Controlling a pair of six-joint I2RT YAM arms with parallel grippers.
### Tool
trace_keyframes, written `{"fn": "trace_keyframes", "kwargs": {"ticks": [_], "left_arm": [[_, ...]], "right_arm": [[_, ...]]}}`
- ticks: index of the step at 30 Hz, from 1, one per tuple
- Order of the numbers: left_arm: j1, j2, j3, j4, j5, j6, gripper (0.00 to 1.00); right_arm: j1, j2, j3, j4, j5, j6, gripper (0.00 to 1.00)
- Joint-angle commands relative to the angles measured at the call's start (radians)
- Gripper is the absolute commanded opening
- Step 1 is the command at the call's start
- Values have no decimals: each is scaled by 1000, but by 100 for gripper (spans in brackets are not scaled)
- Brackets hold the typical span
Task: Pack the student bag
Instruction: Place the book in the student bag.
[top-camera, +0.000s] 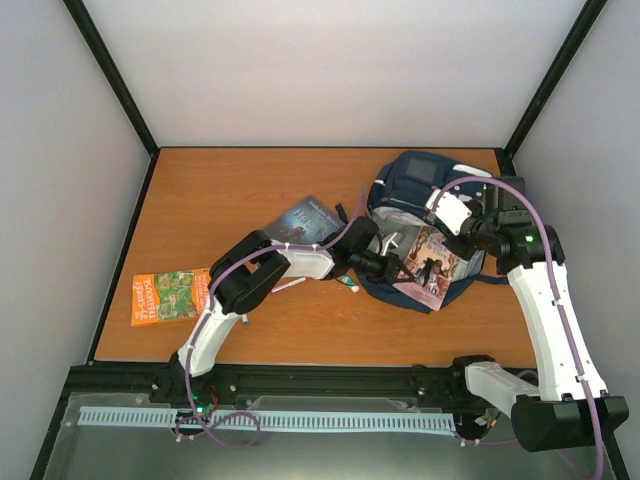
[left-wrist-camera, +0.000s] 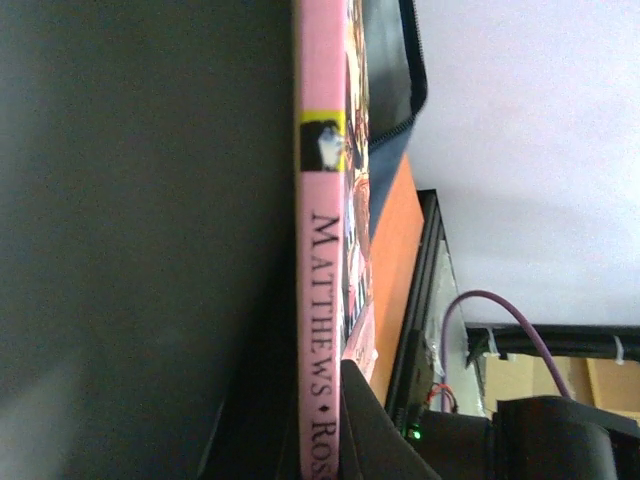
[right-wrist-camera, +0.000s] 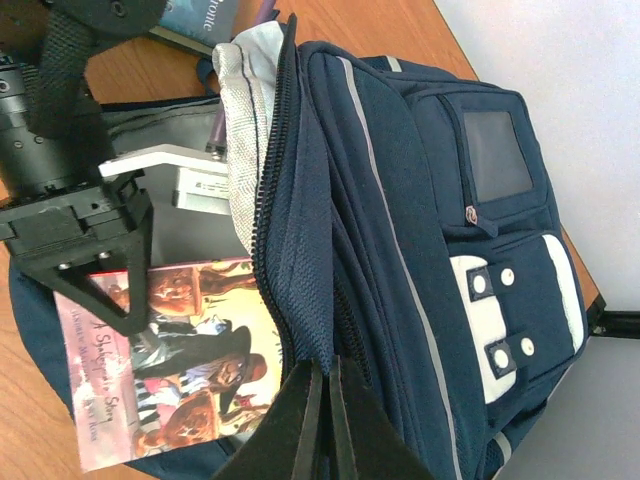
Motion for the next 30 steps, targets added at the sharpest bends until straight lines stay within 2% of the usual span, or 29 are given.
{"fn": "trace_keyframes", "kwargs": {"ticks": [1, 12, 14, 18, 20, 25, 30], "left_arm": [[30, 19, 72, -129, -106, 110, 1], [40, 85, 188, -304, -314, 153, 1], [40, 77, 190, -323, -351, 160, 4], [38, 35, 167, -345, -399, 174, 21], [36, 0, 142, -344, -419, 177, 25], [17, -91, 54, -353, -509, 181, 44], [-11, -166, -41, -338, -547, 148, 51]], "right_arm": [[5, -42, 9, 39, -42, -9, 3], [5, -44, -18, 54, -53, -15, 3], [5, -43, -17, 58, -52, -14, 3], [5, -43, -31, 65, -49, -8, 3], [5, -44, -38, 69, -50, -5, 3], [6, -44, -48, 82, -52, 5, 3], [5, -38, -52, 95, -52, 14, 3]]}}
